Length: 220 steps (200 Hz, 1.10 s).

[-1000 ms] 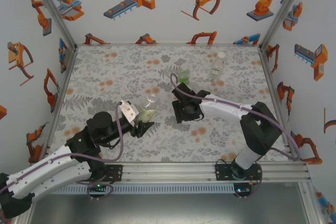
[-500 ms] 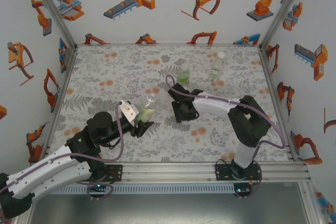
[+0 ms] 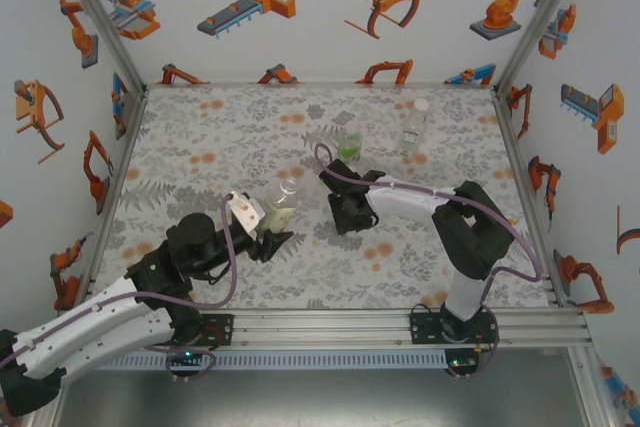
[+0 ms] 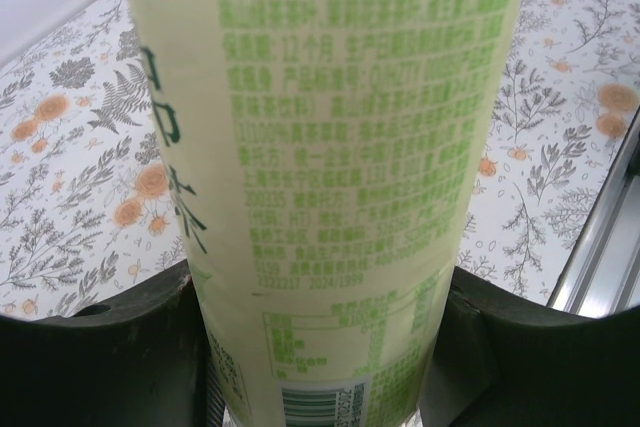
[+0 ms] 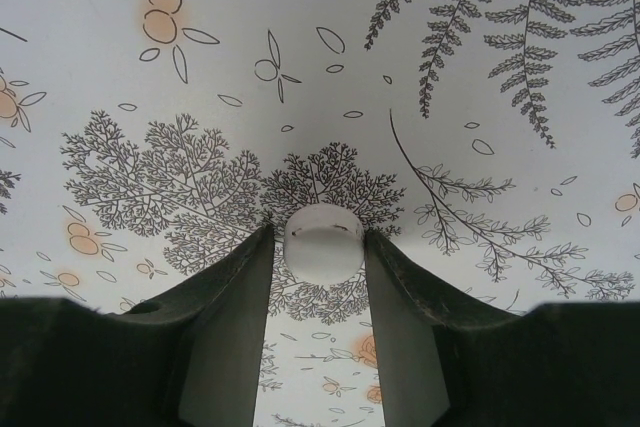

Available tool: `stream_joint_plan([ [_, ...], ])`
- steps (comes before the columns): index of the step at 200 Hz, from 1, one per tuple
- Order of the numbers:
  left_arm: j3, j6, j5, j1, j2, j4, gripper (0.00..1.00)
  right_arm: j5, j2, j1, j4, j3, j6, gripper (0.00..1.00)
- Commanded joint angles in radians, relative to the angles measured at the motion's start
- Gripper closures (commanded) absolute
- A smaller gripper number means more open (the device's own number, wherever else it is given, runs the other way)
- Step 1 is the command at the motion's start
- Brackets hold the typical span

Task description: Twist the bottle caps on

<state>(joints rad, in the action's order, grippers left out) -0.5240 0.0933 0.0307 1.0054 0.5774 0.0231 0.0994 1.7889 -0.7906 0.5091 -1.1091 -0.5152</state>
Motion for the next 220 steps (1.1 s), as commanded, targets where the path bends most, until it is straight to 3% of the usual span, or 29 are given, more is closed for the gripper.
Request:
stream_joint_plan([
  [1,0.007,-0.002,0.009,-0.007,-0.005,-0.018,0.58,0.026,0.023,0.002,-0.005,-0.018,0.002,0.59],
  [123,0.006,-0.002,0.006,-0.008,-0.007,-0.015,0.58,0.020,-0.002,0.002,0.001,-0.022,0.004,0.66],
  [171,-0.006,0.029,0.009,-0.007,-0.009,0.037,0.59,0.017,-0.142,0.002,-0.010,-0.001,0.035,0.73],
  [220,-0.103,0.115,-0.032,-0.007,0.028,0.261,0.69,-0.099,-0.372,0.003,-0.040,0.022,0.203,0.84],
])
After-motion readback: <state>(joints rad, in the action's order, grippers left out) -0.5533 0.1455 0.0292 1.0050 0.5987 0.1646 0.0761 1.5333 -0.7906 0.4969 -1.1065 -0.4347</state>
